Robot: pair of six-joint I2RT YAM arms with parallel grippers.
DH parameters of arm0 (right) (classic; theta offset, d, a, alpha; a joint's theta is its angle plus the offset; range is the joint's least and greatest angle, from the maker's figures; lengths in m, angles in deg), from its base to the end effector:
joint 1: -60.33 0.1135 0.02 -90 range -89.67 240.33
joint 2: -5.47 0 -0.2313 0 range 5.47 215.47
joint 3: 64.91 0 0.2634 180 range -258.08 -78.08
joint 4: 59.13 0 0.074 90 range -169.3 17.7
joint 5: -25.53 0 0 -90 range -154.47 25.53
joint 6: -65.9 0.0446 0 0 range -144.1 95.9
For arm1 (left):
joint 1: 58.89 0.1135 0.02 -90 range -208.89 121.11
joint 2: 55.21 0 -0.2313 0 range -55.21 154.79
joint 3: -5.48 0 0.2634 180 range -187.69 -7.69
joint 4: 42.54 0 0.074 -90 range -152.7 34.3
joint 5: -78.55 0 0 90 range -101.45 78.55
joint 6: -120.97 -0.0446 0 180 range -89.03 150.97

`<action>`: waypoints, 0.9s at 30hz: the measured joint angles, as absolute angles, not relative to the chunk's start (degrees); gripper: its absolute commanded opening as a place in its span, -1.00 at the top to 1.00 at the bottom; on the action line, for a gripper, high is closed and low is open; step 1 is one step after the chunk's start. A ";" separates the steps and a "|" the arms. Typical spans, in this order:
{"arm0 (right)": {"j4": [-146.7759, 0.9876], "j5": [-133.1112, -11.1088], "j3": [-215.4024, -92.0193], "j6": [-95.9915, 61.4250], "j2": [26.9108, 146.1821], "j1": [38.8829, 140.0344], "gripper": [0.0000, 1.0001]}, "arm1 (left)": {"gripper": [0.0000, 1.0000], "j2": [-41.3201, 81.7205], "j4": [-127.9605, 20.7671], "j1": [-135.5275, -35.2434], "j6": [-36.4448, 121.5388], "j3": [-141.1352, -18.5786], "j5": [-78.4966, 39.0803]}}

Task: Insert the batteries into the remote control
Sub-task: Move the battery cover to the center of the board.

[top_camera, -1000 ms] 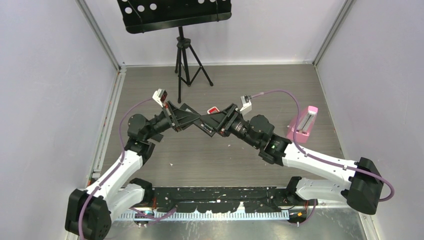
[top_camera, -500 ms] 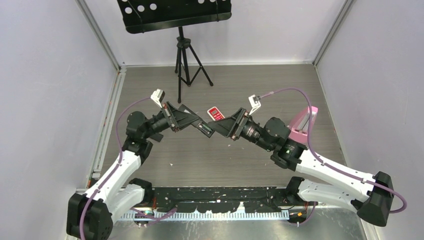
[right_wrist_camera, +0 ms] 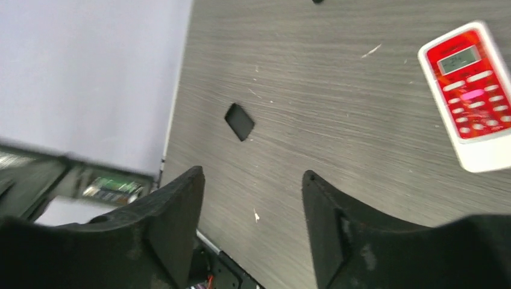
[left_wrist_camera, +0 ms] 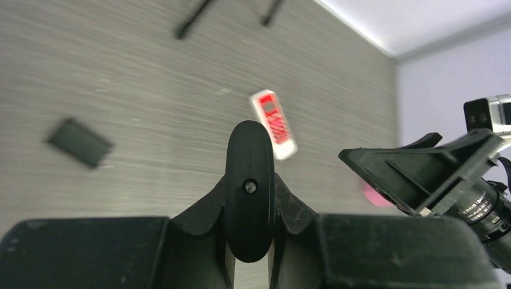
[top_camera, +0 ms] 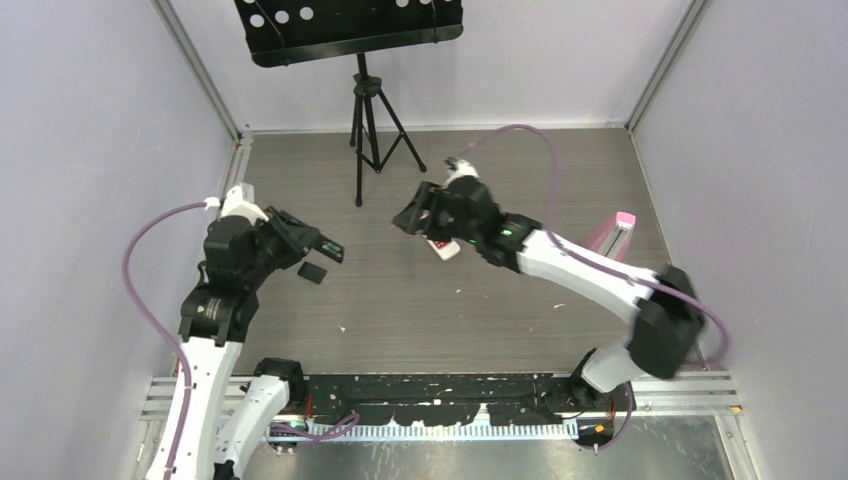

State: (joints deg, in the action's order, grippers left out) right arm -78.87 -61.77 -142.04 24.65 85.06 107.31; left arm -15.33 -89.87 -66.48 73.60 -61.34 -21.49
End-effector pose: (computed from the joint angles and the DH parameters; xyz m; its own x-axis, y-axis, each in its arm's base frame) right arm 0.2411 0.2553 0.2849 -0.6967 0.3542 -0.6239 -0.2681 0.6781 0.6844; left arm 0.1852 -0.0325 0.3401 -0.4519 -0.6126 -0.6485 -0.0190 0.7334 -0.6795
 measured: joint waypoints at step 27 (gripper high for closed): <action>-62.23 -70.77 -198.04 21.90 156.42 123.23 -0.04 | 1.00 -22.58 -109.02 -66.37 63.28 -71.17 7.23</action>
State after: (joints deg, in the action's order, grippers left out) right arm -62.23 -70.77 -198.04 21.90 156.42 123.23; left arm -22.58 -109.02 -66.37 63.28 -71.17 7.23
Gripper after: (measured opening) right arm 0.523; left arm 0.197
